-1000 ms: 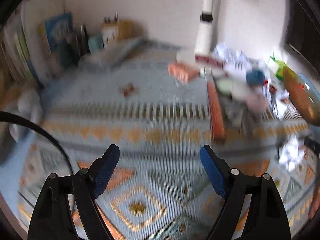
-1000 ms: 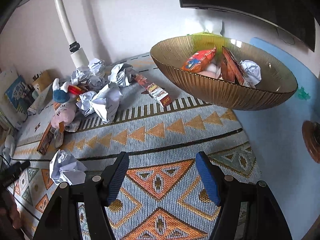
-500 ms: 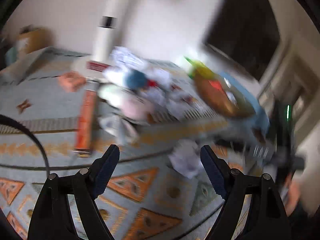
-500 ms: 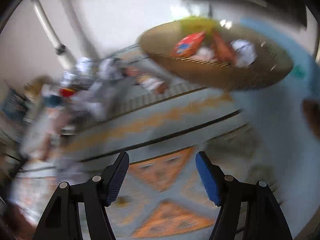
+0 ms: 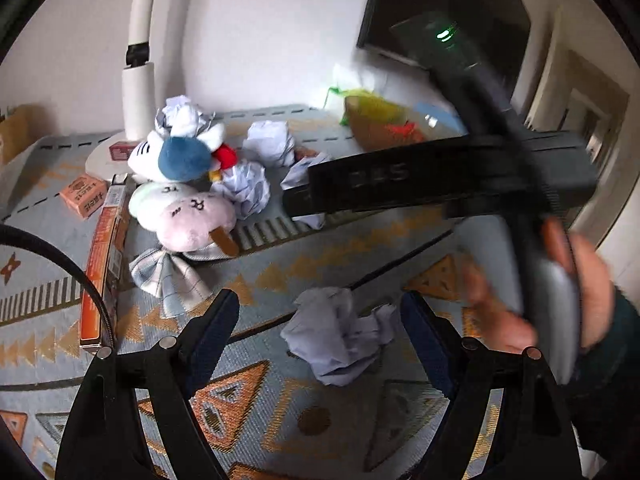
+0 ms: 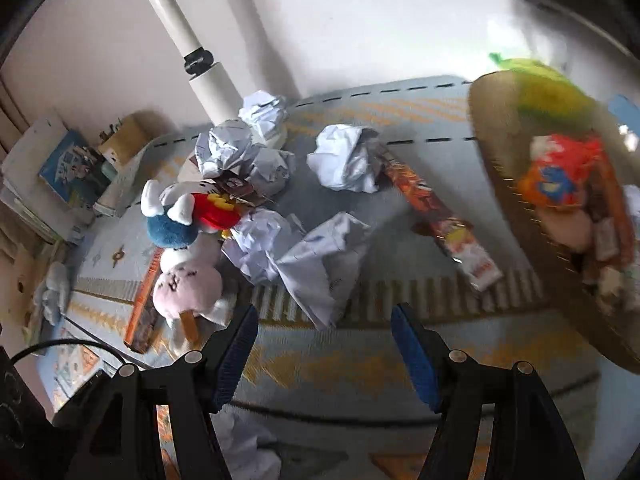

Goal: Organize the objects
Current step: 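Grasp a crumpled paper ball with each tool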

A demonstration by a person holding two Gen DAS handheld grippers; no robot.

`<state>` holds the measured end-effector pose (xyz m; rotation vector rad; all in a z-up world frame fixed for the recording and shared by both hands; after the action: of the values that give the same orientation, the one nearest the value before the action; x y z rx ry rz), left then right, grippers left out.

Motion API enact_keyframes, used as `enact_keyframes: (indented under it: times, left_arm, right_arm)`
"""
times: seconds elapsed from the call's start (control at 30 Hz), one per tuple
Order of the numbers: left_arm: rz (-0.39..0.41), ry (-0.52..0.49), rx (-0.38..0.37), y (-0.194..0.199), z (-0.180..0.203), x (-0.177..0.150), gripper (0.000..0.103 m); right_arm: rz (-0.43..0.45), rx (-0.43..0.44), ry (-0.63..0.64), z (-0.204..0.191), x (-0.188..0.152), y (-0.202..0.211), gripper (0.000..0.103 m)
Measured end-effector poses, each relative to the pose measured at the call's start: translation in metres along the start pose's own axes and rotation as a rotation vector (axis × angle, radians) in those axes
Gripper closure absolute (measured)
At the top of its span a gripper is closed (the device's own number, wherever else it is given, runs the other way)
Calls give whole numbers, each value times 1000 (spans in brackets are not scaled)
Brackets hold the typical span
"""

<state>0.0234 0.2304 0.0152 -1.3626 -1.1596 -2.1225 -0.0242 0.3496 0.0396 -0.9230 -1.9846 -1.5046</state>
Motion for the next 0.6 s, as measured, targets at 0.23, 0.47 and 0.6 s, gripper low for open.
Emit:
enact_keyframes:
  times: [0.23, 0.47, 0.6]
  left_arm:
    - [-74, -79, 2, -13, 14, -5, 23]
    - [-70, 7, -25, -12, 1, -4, 50]
    - [-52, 9, 1, -5, 1, -3, 50]
  right_arm:
    - [49, 6, 69, -7, 5, -22, 39]
    - [78, 32, 103, -12, -2, -20, 61]
    - [110, 59, 106, -15, -6, 8, 61]
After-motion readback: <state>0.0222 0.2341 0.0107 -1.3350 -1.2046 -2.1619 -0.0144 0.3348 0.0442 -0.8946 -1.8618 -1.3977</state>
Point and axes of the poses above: each gripper's, at about its wrist camera, not at the fingertips, and y roughly against the way its jaws point, z to its right, x to its top, the point moved 2 cm from there along -y, roughly the way its jaws point, and after that the axes turned 15 degrees about z, right-handed, at the moved point
